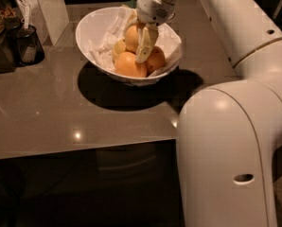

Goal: Pick orange from white bowl

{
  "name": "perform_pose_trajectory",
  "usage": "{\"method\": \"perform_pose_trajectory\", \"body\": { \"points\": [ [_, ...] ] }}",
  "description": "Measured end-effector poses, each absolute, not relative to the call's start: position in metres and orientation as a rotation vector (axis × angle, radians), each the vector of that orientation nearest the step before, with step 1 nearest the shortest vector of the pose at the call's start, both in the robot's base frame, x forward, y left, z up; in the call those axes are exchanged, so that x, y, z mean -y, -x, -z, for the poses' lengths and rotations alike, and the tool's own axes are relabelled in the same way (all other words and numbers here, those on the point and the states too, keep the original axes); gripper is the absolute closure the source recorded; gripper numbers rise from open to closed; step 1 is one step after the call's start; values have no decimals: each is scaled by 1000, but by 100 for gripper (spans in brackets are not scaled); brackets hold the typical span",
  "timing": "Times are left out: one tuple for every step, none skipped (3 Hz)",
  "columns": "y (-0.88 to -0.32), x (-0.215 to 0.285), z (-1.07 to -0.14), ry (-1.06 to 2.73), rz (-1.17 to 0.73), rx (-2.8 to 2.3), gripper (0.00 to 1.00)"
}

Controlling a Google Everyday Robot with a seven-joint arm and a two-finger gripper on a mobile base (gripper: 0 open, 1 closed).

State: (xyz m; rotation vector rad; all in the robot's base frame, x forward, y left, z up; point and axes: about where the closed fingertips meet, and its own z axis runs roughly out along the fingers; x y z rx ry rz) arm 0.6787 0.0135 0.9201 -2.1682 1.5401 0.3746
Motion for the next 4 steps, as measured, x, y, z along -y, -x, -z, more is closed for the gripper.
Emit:
{"method": "perform_pose_trajectory", "body": {
  "points": [
    [-679,-13,-925,2168,-374,-1541,100],
    [-681,-9,-930,2138,-342,-1557,100],
    [-671,8,-946,2104,-299,-1590,100],
    [-656,26,-961,2037,-296,-1604,100]
  ]
}}
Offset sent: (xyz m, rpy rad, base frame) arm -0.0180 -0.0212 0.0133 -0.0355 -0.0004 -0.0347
